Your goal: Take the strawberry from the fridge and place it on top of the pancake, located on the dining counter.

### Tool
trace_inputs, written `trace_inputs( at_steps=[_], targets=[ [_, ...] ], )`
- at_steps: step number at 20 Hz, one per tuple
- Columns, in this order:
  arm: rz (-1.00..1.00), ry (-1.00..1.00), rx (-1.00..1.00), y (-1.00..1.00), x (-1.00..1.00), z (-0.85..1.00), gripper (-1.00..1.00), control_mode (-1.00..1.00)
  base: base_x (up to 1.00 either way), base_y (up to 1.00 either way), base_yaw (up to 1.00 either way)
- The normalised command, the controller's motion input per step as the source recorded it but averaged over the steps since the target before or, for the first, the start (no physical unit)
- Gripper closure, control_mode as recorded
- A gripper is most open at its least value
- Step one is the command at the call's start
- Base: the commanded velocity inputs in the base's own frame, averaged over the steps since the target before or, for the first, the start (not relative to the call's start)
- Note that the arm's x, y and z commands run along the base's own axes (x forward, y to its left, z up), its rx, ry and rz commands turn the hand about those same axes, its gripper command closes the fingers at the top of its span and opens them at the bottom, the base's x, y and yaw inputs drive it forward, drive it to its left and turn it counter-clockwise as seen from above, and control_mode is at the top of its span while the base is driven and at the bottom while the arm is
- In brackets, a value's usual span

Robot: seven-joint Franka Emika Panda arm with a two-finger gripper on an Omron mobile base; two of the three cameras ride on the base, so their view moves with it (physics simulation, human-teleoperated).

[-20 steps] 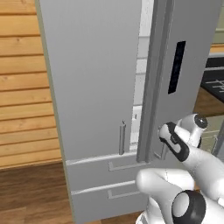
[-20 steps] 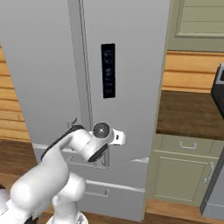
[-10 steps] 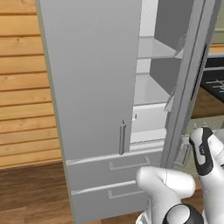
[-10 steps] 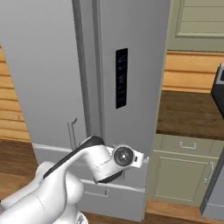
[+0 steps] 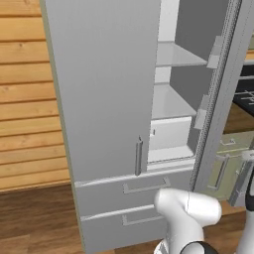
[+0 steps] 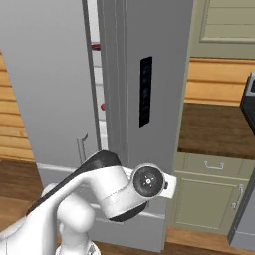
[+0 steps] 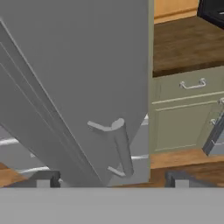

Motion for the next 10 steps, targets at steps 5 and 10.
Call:
trace_inputs(
  at_steps=[5,10],
  targets=[
    [-0.07,0.22,-0.33,1.0,-0.53,0.82,-1.0,-1.0,0.0,0.0,0.0],
    [-0.08,0.3,-0.4,1.0,-0.37,0.82,-1.0,-1.0,0.0,0.0,0.0]
  ],
)
